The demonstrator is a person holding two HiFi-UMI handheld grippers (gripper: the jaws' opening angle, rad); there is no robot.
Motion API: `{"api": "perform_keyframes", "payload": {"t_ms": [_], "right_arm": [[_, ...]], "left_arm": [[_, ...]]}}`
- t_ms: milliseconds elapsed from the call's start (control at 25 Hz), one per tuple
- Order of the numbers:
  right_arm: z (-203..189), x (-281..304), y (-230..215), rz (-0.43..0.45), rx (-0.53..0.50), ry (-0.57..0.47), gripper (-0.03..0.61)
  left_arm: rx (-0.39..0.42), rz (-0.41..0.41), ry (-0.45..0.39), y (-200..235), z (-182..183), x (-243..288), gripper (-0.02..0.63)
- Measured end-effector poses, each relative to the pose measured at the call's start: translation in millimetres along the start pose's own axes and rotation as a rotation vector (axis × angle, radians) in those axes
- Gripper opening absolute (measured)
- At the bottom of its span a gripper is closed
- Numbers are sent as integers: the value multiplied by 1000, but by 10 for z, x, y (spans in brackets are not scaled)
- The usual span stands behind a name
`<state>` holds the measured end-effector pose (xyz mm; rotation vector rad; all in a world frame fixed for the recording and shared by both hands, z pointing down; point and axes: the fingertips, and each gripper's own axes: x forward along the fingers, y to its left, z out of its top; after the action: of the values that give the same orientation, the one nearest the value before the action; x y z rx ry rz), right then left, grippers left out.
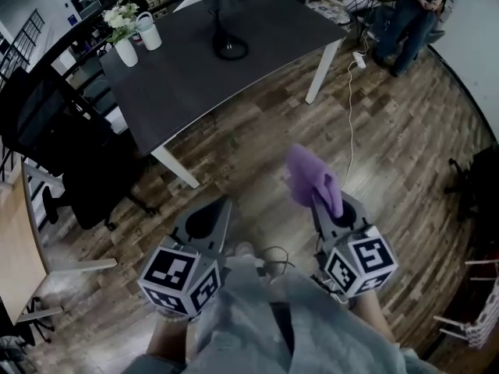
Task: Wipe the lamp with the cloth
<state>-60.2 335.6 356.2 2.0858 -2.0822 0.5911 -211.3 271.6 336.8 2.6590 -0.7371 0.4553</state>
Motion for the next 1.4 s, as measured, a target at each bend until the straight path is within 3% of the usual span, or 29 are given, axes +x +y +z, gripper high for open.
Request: {"api": "perform_keyframes", "payload": {"t_ms": [560,840,1400], "right_arm": [[109,599,331,-39,-29,20,51],[90,676,203,-59,-19,30,51],[414,1362,-515,52,-49,18,51]], "left_arm": [[-25,-18,-45,746,185,89,12],[-30,-19,-31,835,177,221,12],[-34,78,-41,847,565,1066,12]]}}
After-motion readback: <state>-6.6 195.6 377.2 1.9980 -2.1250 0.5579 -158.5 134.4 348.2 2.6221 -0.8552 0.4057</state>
